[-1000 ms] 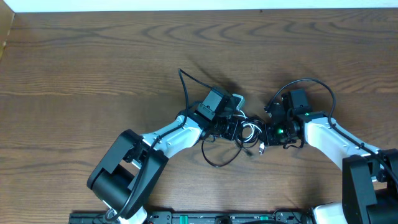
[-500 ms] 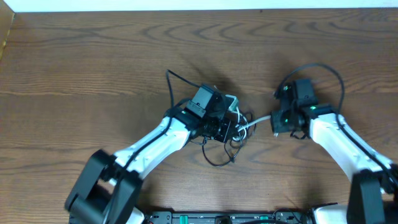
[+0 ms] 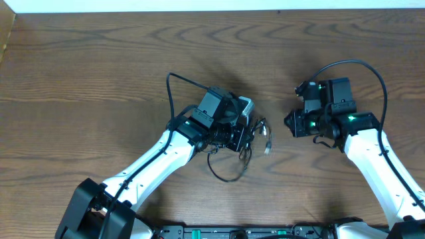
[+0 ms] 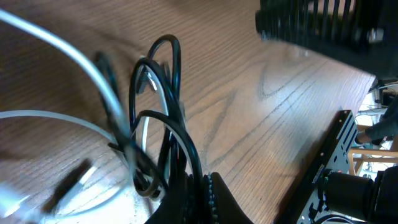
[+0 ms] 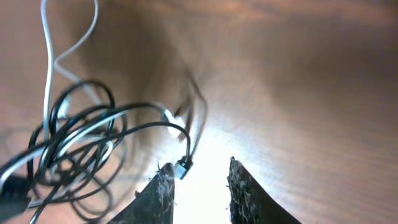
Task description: Untangle cables
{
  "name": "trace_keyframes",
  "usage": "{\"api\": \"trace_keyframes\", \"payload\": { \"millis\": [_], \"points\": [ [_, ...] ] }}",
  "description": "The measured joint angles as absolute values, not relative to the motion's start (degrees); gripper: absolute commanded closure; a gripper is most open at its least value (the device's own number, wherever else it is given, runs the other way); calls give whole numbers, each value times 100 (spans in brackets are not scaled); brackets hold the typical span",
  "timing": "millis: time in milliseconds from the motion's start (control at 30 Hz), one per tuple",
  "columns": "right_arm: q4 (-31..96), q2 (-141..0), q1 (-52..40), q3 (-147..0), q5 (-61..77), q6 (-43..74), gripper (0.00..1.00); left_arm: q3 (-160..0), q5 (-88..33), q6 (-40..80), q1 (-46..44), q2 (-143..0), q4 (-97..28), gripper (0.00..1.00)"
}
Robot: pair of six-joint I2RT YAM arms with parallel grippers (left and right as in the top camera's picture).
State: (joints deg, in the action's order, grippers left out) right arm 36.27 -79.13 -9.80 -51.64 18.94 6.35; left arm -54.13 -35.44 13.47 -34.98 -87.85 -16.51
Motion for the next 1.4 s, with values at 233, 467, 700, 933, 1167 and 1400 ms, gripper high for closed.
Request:
{"api": "trace_keyframes", "payload": {
  "millis": [233,467,700,933,1167,1400],
  "points": [
    [3920,-7911,-1074,-5089,2088,633,74,-5413,-3555,1345,-3496,-8785,-1588,93],
    [3811,-7913,-1114,-5089,2119,631,73,-5413,-3918,1297,-3496,-8680,-1498,73],
    [3782,-7913,-1116,-5089,2126,633,73,-5411,-3682,1177,-3498,-8646,-1717,49],
    [3795,-7911,-1116,-5089,2128,633,70,-5310,-3089,1175,-3498,-8646,-1761,49],
    [3841,-7913,-1190,-5087,2626,961,71,-5221,-2788,1173,-3498,-8646,-1767,50],
    [3815,-7913,-1710,-5087,2829,1614,71,-5221,-2519,1173,-3498,-8646,-1774,50]
  ]
}}
